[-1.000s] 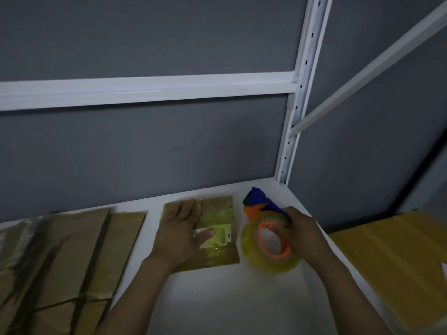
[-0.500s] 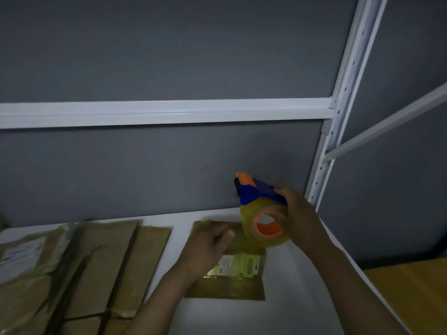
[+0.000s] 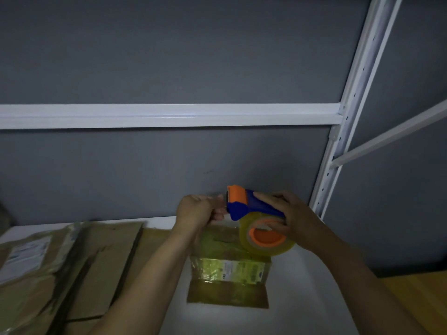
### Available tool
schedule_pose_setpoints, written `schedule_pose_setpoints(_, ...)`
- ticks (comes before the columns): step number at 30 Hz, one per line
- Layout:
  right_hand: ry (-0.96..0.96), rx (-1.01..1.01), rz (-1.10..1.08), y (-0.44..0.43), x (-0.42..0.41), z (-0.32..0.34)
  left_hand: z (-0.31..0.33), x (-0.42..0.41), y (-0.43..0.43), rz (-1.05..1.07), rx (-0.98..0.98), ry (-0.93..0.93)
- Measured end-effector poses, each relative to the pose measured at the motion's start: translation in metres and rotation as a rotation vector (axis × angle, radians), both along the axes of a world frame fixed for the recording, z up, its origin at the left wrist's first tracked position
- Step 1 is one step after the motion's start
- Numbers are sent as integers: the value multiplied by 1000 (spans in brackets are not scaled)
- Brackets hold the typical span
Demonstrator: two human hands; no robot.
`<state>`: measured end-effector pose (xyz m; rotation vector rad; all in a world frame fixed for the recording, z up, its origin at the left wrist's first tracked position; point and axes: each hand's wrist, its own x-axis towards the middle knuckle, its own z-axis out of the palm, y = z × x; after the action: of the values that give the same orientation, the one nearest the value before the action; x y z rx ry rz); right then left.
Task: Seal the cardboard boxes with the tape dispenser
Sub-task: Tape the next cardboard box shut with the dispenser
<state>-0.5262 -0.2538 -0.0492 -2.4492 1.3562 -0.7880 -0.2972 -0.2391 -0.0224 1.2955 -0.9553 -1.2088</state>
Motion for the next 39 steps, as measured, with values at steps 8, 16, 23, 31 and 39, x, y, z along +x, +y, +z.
schedule_pose_setpoints(8, -36, -28, -9, -5, 2, -6, -29, 31, -2, 60, 86, 203)
schedule_pose_setpoints(16, -78, 67, 12, -4, 6, 4, -67, 7, -7, 17, 194, 499)
schedule_pose_setpoints(23, 413, 20, 44, 3, -18, 41, -75, 1, -13, 39, 146, 224)
schedule_pose_setpoints(31, 608, -108, 30, 7, 2, 37, -83, 7, -14, 152, 53, -168)
schedule_pose_setpoints(39, 627, -147, 64, 2, 26, 26, -100, 16, -18, 117, -17, -511)
